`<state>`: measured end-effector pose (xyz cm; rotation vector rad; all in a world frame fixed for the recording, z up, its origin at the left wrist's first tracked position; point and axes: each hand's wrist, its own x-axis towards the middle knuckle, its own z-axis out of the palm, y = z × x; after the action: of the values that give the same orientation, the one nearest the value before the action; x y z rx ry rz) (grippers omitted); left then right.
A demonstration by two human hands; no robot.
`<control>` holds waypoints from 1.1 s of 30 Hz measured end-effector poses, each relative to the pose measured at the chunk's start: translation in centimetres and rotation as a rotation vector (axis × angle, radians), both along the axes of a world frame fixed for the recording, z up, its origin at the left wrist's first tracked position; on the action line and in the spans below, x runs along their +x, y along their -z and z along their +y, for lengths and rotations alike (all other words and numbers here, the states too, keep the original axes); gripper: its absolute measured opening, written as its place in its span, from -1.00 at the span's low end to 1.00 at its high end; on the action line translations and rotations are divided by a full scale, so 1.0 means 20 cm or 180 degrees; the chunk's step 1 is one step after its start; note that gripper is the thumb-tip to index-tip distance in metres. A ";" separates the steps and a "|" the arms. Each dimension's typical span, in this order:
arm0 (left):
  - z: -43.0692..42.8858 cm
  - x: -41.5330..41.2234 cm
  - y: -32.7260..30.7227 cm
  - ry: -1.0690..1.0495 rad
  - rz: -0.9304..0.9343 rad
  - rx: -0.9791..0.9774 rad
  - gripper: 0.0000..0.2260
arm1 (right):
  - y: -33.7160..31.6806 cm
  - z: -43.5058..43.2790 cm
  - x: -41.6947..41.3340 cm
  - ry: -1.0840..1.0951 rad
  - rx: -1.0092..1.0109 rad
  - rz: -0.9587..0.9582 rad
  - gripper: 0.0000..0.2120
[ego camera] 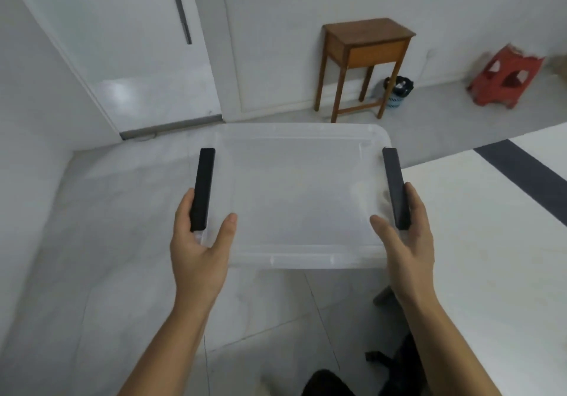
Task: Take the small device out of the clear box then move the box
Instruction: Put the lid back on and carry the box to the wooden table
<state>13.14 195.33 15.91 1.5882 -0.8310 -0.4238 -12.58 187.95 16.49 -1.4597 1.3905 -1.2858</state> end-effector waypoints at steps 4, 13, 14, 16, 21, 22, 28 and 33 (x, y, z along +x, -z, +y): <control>-0.63 0.06 -0.03 0.0573 -0.0086 0.0071 -0.35 | 0.02 -0.42 0.01 0.0606 0.0032 -0.0075 -0.29; -2.12 0.22 0.07 0.0895 -0.0243 0.0137 -0.38 | 0.21 -1.73 0.18 0.1000 0.0168 -0.0511 -0.27; -2.27 0.25 0.04 0.0839 -0.0282 0.0122 -0.38 | 0.20 -1.91 0.22 0.0943 0.0179 -0.0541 -0.26; -2.57 0.32 -0.02 0.0713 -0.0354 0.0074 -0.40 | 0.16 -2.26 0.29 0.0806 0.0121 -0.0508 -0.26; -3.20 0.44 -0.04 0.0472 -0.0216 0.0074 -0.43 | 0.08 -3.04 0.40 0.0464 0.0047 -0.0458 -0.27; -3.34 0.45 -0.03 0.0445 -0.0193 0.0100 -0.42 | 0.08 -3.18 0.42 0.0447 0.0041 -0.0436 -0.27; -4.20 0.46 0.15 0.0535 0.0022 0.0124 -0.48 | 0.21 -3.97 0.44 0.0591 0.0100 -0.0364 -0.27; -5.13 0.32 0.11 0.1036 0.0025 0.0198 -0.40 | 0.13 -4.67 0.30 0.1140 0.0087 -0.0221 -0.24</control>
<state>19.63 92.63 13.74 1.5094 -1.0840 -0.6930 -6.53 94.52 13.82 -1.1690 1.6672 -1.5137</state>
